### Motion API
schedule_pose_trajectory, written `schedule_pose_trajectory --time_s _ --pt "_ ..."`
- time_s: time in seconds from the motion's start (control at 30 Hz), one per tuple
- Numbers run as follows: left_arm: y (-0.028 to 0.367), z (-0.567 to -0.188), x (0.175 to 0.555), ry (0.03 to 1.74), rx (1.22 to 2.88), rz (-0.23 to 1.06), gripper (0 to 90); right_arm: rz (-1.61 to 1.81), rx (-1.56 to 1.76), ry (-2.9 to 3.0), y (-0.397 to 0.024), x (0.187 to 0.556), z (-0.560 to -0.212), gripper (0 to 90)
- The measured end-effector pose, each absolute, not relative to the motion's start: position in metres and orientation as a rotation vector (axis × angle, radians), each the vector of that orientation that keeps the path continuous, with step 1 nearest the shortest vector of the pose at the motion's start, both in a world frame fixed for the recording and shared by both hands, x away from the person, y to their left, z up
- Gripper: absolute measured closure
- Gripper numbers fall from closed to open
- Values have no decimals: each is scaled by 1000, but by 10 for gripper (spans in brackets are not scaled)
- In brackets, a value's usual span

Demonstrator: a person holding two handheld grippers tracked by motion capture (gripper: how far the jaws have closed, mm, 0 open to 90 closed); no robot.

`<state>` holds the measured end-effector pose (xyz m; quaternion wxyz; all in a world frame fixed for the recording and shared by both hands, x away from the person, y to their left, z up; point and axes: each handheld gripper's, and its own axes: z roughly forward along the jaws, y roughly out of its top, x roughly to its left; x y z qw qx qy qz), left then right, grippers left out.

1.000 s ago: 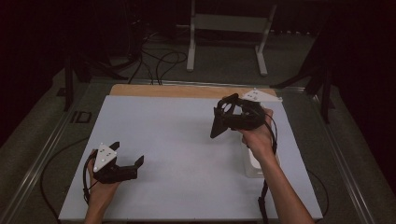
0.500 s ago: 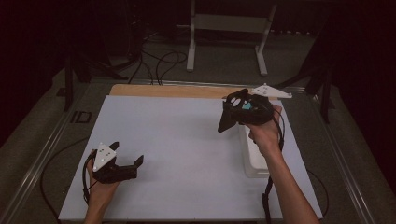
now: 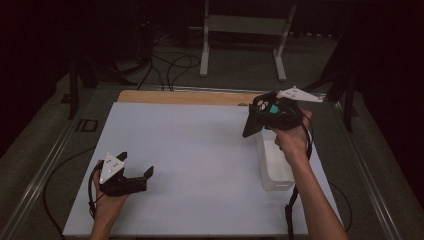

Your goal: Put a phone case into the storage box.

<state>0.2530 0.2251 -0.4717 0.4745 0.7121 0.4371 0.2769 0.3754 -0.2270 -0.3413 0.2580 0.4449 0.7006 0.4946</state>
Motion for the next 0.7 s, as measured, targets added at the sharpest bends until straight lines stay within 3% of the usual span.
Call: schedule_pose_trajectory --time_s 0.7 --pt "225 -472 253 1071 1739 679 2 1261 1265 1826 -254 384 -341 147"
